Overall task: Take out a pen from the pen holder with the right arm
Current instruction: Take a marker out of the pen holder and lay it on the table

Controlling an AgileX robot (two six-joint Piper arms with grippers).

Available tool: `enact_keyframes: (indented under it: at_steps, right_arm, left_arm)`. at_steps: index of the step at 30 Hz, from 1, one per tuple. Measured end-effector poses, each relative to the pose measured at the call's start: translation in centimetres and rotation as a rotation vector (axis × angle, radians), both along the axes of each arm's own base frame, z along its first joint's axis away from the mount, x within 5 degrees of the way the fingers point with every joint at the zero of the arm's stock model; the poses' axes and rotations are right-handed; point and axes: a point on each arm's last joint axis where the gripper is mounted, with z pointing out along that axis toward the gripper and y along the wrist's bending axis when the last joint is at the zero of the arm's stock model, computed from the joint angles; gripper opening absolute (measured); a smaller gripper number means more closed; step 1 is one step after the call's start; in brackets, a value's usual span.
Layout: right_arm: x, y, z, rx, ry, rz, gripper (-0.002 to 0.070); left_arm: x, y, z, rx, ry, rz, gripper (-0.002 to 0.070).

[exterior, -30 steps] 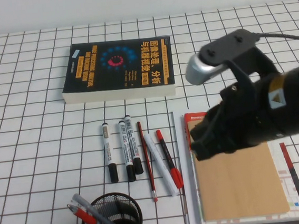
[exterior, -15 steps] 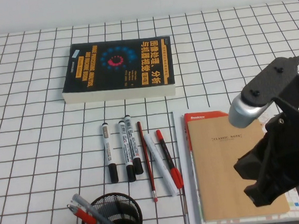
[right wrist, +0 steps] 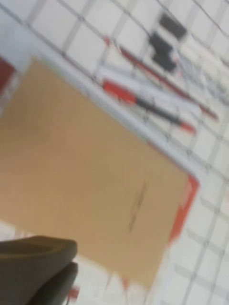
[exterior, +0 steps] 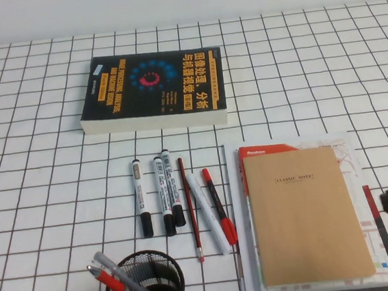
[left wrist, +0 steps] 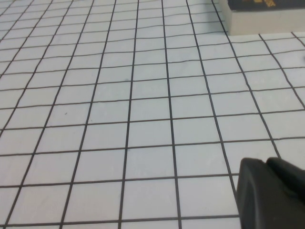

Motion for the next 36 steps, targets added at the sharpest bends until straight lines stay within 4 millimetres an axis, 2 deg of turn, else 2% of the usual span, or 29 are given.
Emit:
enact_keyframes:
  at_steps: [6, 11, 15, 22, 28, 36]
  right_arm:
    - [-3.2, -5.1, -5.1, 0.092, -0.210, -0.243, -0.0015]
    - [-5.7, -7.1, -7.6, 0.131, -0.345, -0.381, -0.0015]
    - [-6.9, -7.8, -7.8, 0.148, -0.416, -0.444, -0.0015]
    - [-8.1, -8.3, -8.4, 0.114, -0.409, -0.512, -0.0015]
    - [-8.4, -8.3, -9.2, 0.078, -0.326, -0.508, -0.0015]
    - [-8.4, -8.3, -9.4, 0.072, -0.313, -0.507, -0.0015]
  left_arm:
    - [0.0, 0.0, 0.0, 0.000, 0.000, 0.000, -0.0004]
    - [0.0, 0.0, 0.0, 0.000, 0.000, 0.000, -0.0004]
    - [0.0, 0.0, 0.0, 0.000, 0.000, 0.000, -0.0005]
    - [0.0, 0.0, 0.0, 0.000, 0.000, 0.000, -0.0005]
    - [0.0, 0.0, 0.0, 0.000, 0.000, 0.000, -0.0004]
    - [0.0, 0.0, 0.0, 0.000, 0.000, 0.000, -0.0004]
